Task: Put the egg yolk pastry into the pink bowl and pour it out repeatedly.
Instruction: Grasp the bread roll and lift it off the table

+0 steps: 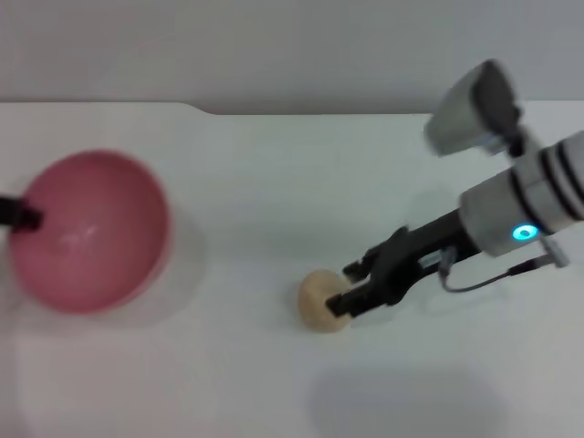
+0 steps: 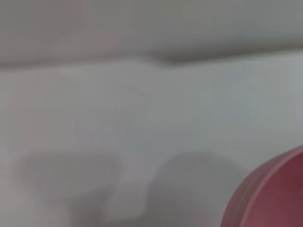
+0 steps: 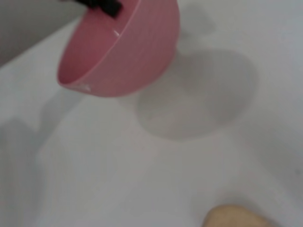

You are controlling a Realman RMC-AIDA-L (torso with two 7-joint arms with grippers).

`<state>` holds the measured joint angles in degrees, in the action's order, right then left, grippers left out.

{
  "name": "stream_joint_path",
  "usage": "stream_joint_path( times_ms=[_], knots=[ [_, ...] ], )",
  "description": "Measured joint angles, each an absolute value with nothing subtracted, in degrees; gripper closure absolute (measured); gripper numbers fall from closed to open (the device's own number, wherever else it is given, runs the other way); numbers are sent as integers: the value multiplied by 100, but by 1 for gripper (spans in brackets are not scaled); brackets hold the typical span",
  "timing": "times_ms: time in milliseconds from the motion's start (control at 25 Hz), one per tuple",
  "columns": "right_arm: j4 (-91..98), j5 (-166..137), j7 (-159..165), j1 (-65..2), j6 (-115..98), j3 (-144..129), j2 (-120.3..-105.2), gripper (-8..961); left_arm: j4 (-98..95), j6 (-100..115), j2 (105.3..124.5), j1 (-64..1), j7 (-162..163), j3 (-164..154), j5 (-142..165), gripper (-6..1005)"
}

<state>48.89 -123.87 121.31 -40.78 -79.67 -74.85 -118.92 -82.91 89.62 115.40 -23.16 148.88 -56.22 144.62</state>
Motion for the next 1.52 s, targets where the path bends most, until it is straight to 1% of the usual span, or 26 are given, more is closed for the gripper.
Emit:
stream_joint_path(
  times_ms=[120, 240, 640, 840, 1040, 1240, 1320, 1440, 1520],
  knots=[
    [4603, -12386, 12140, -4292, -7730, -7791, -11897, 365, -8739, 9442, 11656, -2227, 14905, -5611, 15054, 1001],
    [4493, -12362, 12148, -4371, -7524, -7986, -11909, 352, -8824, 9556, 11753, -2177, 14809, -5632, 15108, 1001],
    [4012, -11776, 12323, -4436, -6396, -9006, -11941, 354, -8789, 9559, 11783, -2222, 14832, -5861, 15024, 1001],
    [4013, -11764, 12467, -4412, -6313, -9184, -11923, 357, -8789, 9544, 11786, -2289, 14849, -5930, 14969, 1000],
    [4147, -11763, 12468, -4235, -6449, -8874, -11893, 535, -8764, 9544, 11795, -2379, 14856, -5971, 14963, 1000],
    [4682, -11763, 12400, -3827, -6870, -8105, -11851, 609, -8673, 9492, 11806, -2484, 14890, -6182, 14953, 1000],
    [5070, -11763, 12288, -3607, -7162, -7665, -11842, 623, -8551, 9442, 11806, -2570, 14940, -6332, 14950, 1000],
    [5826, -11730, 12007, -3309, -7843, -6929, -11855, 644, -8215, 9355, 11805, -2799, 15070, -6638, 14930, 1001],
    [6210, -11616, 11911, -3250, -8248, -6652, -11866, 656, -7948, 9299, 11806, -2989, 15136, -6879, 14905, 1001]
  ],
)
